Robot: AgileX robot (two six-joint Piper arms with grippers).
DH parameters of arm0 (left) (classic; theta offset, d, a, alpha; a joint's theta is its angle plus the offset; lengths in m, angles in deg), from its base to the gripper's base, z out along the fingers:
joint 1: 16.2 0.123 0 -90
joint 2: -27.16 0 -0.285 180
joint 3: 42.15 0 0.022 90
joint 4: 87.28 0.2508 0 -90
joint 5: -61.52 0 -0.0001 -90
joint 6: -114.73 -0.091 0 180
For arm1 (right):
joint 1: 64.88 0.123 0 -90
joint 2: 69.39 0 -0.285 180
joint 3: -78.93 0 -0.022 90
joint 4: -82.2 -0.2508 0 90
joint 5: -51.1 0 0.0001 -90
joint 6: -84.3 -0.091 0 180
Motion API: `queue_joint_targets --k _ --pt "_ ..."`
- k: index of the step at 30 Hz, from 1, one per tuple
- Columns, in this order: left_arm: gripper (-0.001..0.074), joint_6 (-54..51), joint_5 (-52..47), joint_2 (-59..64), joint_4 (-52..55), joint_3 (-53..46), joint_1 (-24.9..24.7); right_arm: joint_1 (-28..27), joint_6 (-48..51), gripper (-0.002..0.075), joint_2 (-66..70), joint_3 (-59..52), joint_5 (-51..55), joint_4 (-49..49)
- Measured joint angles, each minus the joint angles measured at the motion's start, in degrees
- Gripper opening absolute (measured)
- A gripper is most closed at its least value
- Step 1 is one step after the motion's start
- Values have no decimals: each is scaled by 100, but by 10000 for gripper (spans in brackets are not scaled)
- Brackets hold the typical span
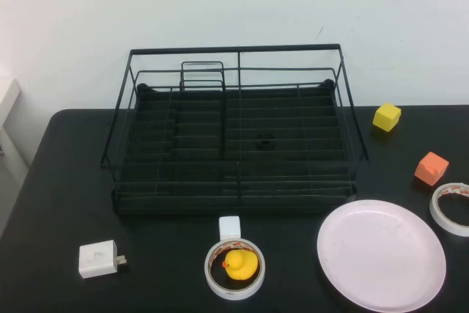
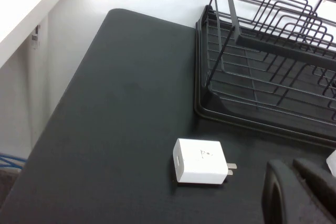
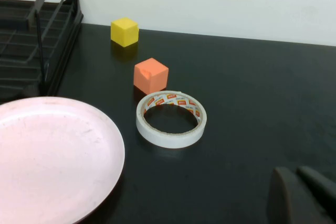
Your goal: Place plate on rack
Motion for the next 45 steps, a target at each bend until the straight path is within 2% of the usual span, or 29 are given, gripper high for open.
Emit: queue_joint_targets --k 41,45 --pt "-3 9 0 0 0 0 0 0 82 -2 0 0 0 59" --pt "-3 -129 171 0 121 -11 0 0 82 -2 0 -49 -281 85"
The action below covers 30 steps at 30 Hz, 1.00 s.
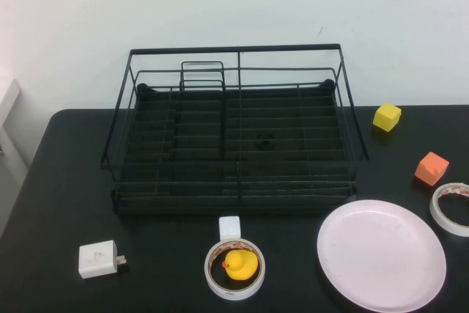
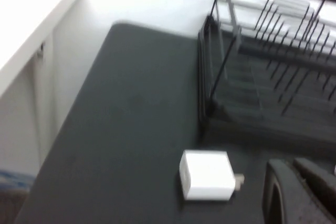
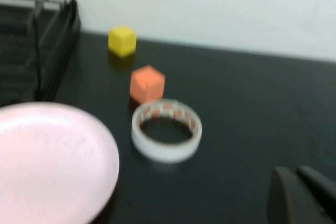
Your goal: Place plate on rack
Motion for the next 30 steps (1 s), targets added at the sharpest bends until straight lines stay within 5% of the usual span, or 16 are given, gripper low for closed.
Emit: queue_joint_targets --k 12,20,26,30 --pt "-3 0 3796 0 -208 -23 0 0 313 -2 0 -24 -3638 22" --pt "-3 -57 6209 0 -195 -23 0 0 322 -2 0 -24 -4860 -237" --pt "-3 -79 6216 0 -287 -6 0 0 350 -2 0 128 -4536 -304" --pt "-3 -187 4433 0 -297 724 0 0 448 -2 0 933 -3371 -304"
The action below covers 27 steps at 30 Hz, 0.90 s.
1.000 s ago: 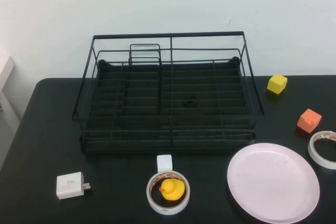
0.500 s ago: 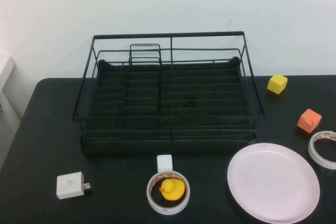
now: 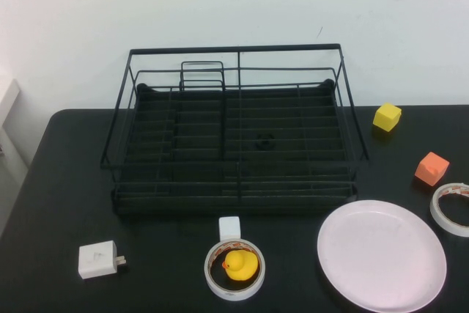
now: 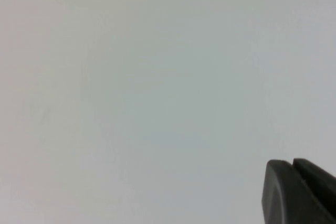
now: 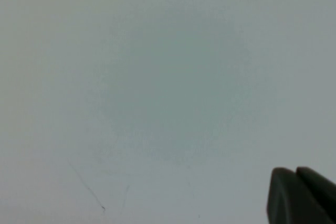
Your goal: Place plate on rack
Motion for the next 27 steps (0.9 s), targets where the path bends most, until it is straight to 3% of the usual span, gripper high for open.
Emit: queue_joint_targets --k 3,6,13,20,27 --pt "-2 -597 -1335 138 0 840 0 0 69 -2 11 740 1069 0" --pt "-3 -1316 -1920 592 0 1334 0 0 80 -2 263 1343 2132 0" --pt "-2 -1352 -2022 1401 0 1239 -156 0 80 -2 1527 1614 4108 -130" --pt "-2 -993 -1755 1638 -13 355 -422 0 210 -2 2965 1505 4671 -760" --pt "-2 -426 -1348 1650 -585 -33 -460 0 1401 -2 4357 1505 5066 -2065"
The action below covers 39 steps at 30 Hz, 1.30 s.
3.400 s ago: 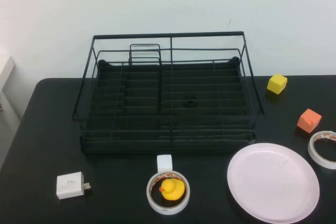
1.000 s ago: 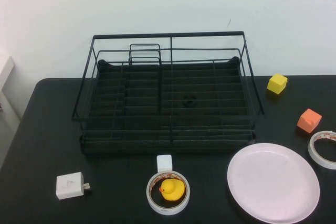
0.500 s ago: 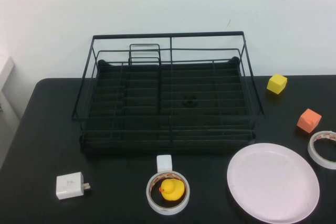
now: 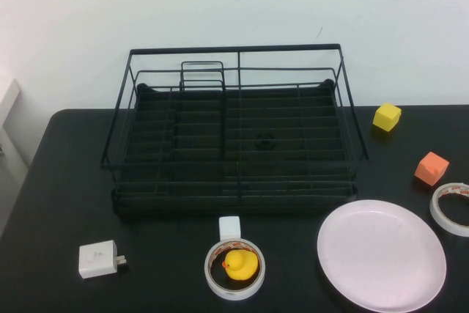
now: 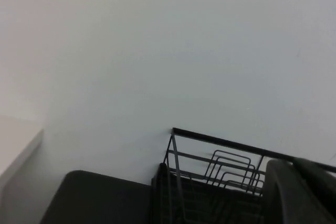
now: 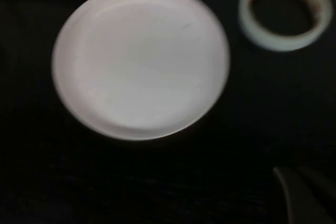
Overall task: Place plate on rack
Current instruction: Pick up the plate from the table
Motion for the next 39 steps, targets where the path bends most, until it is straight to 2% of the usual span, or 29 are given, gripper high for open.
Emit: queue_joint_targets --k 5,10,12,19,22,28,39 --pt "-2 81 -211 0 -571 0 0 0 1160 -2 816 0 -58 -1194" --pt "-2 95 -1044 9 -1271 164 0 0 1847 8 1631 0 -307 -2104" --pt "-2 95 -1279 57 -1318 222 0 0 1970 45 2047 53 -343 -2332" --pt "-2 100 -1521 369 -1420 275 0 0 2065 287 3276 489 -687 -2570" --pt "-2 100 -1530 494 -1432 279 0 0 2088 332 3755 704 -1028 -2593" --pt "-2 100 -1530 511 -1442 279 0 0 2366 348 4733 1102 -1424 -3127" --pt "-2 42 -1449 520 -1442 279 0 0 4268 351 6166 1591 -1623 -4999"
